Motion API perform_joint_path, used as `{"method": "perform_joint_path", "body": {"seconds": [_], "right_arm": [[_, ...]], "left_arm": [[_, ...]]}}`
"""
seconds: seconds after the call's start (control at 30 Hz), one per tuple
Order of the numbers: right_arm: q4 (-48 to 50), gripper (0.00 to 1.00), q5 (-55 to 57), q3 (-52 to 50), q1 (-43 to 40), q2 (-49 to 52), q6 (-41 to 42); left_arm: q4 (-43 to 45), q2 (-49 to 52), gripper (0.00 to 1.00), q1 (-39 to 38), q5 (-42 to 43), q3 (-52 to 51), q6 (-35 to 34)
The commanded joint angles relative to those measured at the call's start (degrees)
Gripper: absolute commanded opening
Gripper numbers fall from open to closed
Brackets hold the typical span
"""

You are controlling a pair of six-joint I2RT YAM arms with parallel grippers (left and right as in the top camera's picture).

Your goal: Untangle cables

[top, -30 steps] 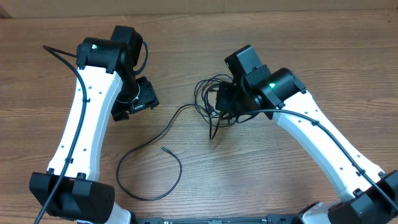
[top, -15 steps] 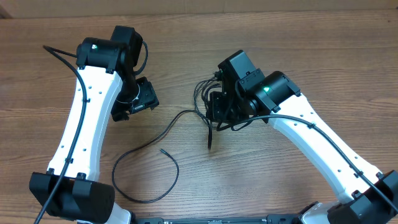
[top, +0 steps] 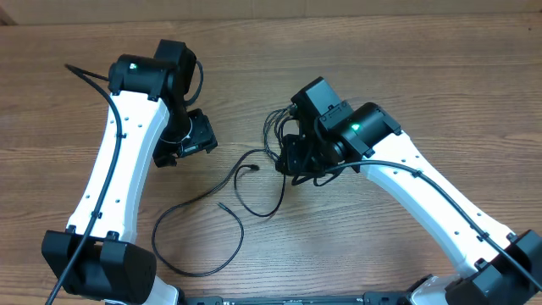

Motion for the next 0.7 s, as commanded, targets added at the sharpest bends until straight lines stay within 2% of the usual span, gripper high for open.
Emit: {"method": "perform_joint_path", "body": {"seconds": [0.0,0.03,0.17,0.37,0.47,0.67], "right_arm": [[0.1,0.47,1.5,-0.3,0.1,0.6,-0.1],[0.0,0.53,2.8,-0.3,0.1,0.6,-0.1],[-0.9,0.66,4.5,-1.6,0.1,0.6,-0.1],[1.8,0.7,3.8,-8.7,0.3,0.6,3.2],[6.5,0.72,0.3,-13.2,0.3,0.6,3.9],[16.0,0.75,0.0,-21.3,0.3,0.9,11.8]], "left_arm": [[0.1,0.3,0.69,-0.4,-0.4,-0.7,0.8],[0.1,0.3,0.68,-0.4,-0.4,-0.7,1.0],[-0.2,0.3,0.64,-0.6,-0.3,-0.8,2.3],[0.7,0.3,0.64,-2.4,-0.4,-1.8,4.3],[3.2,0.4,0.7,-2.7,-0.4,-3.2,1.2],[4.7,0.4,0.72,-2.7,-0.4,-3.8,-1.7]]}}
